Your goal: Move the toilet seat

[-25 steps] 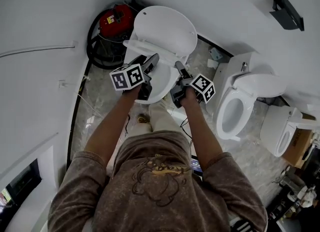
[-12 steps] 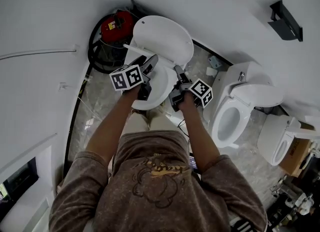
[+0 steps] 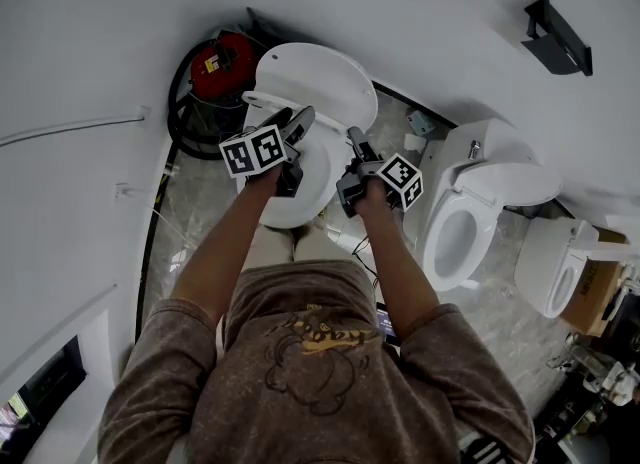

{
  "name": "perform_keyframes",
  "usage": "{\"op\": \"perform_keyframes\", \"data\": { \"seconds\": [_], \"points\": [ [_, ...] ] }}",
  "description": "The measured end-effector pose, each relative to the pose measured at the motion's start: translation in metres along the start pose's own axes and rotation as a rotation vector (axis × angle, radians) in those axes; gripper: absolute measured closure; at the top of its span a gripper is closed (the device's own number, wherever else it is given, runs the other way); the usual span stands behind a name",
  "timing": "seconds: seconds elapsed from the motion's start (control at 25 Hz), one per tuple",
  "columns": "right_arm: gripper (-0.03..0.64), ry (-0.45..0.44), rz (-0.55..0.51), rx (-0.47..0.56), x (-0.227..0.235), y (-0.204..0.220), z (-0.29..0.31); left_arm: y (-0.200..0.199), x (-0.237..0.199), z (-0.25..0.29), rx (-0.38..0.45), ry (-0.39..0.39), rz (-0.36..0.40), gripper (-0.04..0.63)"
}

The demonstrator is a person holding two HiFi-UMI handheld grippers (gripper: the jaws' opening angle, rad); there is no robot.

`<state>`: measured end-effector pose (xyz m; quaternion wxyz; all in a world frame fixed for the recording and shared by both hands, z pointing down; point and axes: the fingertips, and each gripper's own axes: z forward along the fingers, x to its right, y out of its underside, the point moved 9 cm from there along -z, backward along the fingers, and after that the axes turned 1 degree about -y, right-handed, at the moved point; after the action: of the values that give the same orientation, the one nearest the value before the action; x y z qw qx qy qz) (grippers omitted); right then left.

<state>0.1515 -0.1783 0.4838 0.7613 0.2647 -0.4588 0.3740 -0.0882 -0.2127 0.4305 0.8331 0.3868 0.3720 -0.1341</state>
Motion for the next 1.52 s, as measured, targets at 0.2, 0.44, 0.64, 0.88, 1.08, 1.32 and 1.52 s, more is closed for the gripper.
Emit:
{"op": "perform_keyframes", "data": {
  "seconds": [0.2, 0.44, 0.64, 0.88, 1.08, 1.32, 1.52],
  "points": [
    [0.321, 0.01, 0.012, 0.044, -0.007, -0.011, 0.009, -0.014, 0.002, 0.017, -0.026, 0.016, -0.001, 0.328],
    [0.322, 0.007, 0.01, 0.076, -0.01, -0.021, 0.017, -0.026, 0.003, 0.033, -0.066, 0.03, 0.006, 0.332],
    [0.331, 0.012, -0.017, 0.069, -0.016, -0.033, 0.025, -0.039, 0.003, 0.049, -0.101, 0.045, 0.004, 0.341],
    [0.352, 0.014, -0.058, 0.058, -0.023, -0.042, 0.031, -0.048, 0.003, 0.063, -0.128, 0.059, 0.005, 0.362],
    [0.376, 0.008, -0.073, 0.06, -0.025, -0.044, 0.036, -0.052, 0.003, 0.069, -0.13, 0.06, 0.01, 0.365],
    [0.383, 0.009, -0.145, 0.052, -0.038, -0.048, 0.046, -0.058, 0.006, 0.079, -0.139, 0.054, 0.014, 0.367],
    [0.383, 0.011, -0.228, 0.05, -0.05, -0.047, 0.044, -0.062, 0.01, 0.077, -0.138, 0.082, 0.012, 0.367]
  ]
}}
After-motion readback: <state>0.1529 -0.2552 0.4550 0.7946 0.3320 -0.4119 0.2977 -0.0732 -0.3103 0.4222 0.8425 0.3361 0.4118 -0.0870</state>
